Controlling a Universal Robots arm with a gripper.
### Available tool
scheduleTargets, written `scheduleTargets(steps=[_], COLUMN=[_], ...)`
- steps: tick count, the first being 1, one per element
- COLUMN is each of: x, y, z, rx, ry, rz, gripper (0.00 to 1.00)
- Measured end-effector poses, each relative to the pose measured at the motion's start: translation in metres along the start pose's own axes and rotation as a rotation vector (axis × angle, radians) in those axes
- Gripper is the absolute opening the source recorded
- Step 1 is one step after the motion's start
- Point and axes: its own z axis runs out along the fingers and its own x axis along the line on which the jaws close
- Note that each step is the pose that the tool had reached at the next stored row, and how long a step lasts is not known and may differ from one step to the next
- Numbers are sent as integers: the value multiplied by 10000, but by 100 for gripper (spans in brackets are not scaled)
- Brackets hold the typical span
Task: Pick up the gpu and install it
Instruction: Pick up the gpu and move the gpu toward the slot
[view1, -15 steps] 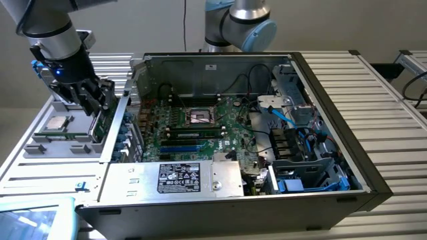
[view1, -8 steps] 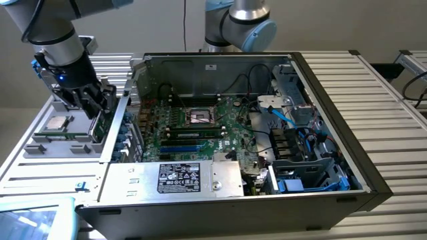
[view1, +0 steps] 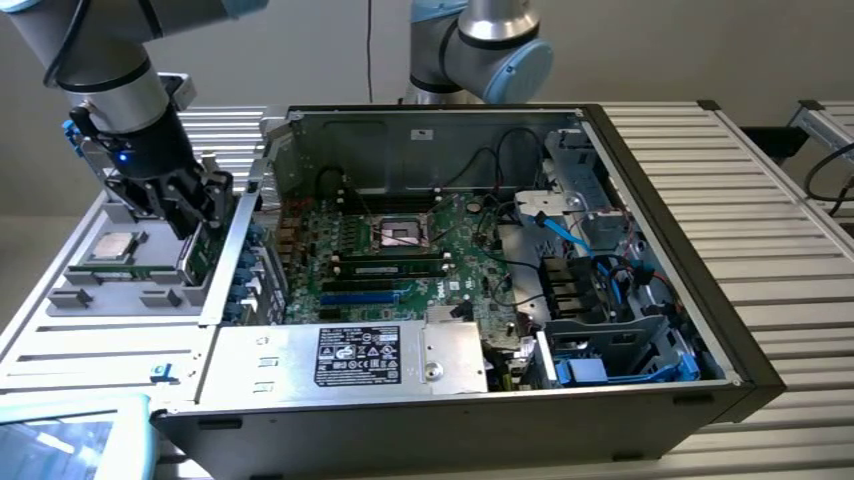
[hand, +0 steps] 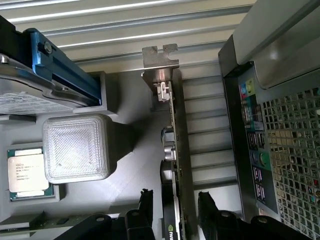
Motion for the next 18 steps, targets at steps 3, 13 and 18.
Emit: scheduleTargets(steps=[3,13,18], x=[0,1,0], y=[-2,-6,-6], z=[7,59,60], rx=[-1,-12,-12], ry=[0,3,2], rz=[0,-1,-1], gripper=[49,49,41])
